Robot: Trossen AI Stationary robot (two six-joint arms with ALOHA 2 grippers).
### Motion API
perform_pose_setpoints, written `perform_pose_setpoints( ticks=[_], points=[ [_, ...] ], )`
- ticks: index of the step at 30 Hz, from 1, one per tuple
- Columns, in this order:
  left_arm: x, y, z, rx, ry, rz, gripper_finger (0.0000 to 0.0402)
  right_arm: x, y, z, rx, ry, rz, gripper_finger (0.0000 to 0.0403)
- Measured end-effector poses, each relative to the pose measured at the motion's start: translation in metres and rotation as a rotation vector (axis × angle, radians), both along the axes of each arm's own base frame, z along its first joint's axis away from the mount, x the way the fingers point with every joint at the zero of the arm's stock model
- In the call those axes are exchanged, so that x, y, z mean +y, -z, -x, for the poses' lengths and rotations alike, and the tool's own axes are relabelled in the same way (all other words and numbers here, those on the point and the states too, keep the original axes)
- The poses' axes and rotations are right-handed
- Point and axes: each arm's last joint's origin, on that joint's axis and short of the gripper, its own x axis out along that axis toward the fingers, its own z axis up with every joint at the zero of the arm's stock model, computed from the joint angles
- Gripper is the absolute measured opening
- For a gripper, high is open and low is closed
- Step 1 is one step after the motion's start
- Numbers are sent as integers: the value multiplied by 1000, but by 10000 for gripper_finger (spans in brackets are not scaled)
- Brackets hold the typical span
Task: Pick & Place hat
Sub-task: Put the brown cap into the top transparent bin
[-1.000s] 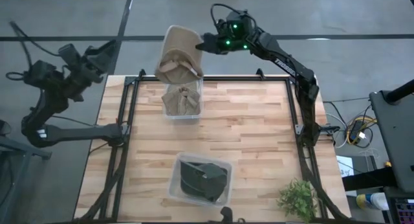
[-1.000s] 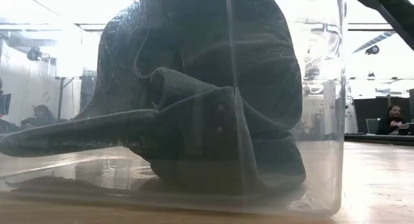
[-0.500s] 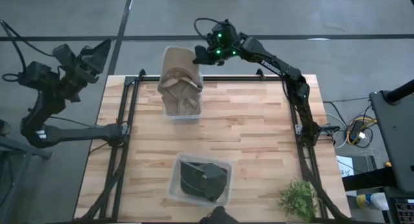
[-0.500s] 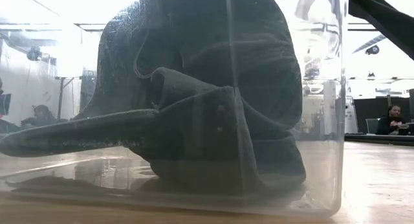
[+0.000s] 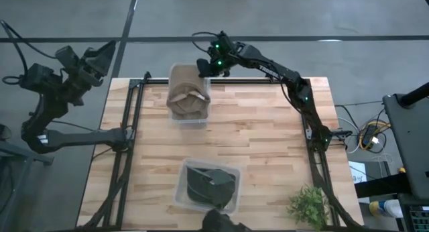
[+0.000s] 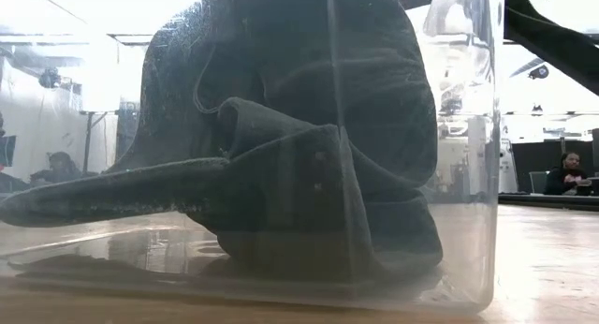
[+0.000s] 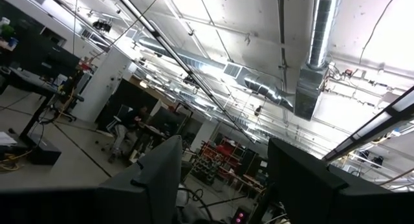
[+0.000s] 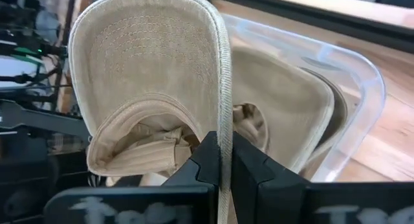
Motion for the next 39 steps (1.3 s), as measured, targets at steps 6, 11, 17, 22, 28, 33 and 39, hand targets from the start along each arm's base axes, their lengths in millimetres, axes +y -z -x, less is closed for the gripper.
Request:
perform_pose_setpoints(
  ticks=[6, 11, 17, 22, 28, 33, 39],
  points=[
    [0, 0, 0, -1, 0, -1, 223, -1, 23, -10, 40, -11, -29, 11],
    [0, 0, 0, -2, -1, -1, 222, -2, 41, -16, 84, -17, -57, 11],
    [0, 0, 0, -3, -5, 0, 223, -3, 56, -20, 126, -18, -79, 11],
    [0, 0, 0, -3, -5, 1, 222, -2, 67, -21, 173, -19, -90, 11],
    [0, 0, 0, -3, -5, 1, 222, -2, 74, -22, 197, -17, -90, 11],
    [0, 0, 0, -3, -7, 2, 222, -2, 78, -20, 237, 1, -77, 11],
    [0, 0, 0, -3, -8, 2, 222, 0, 85, -17, 290, -2, -70, 12]
  ],
)
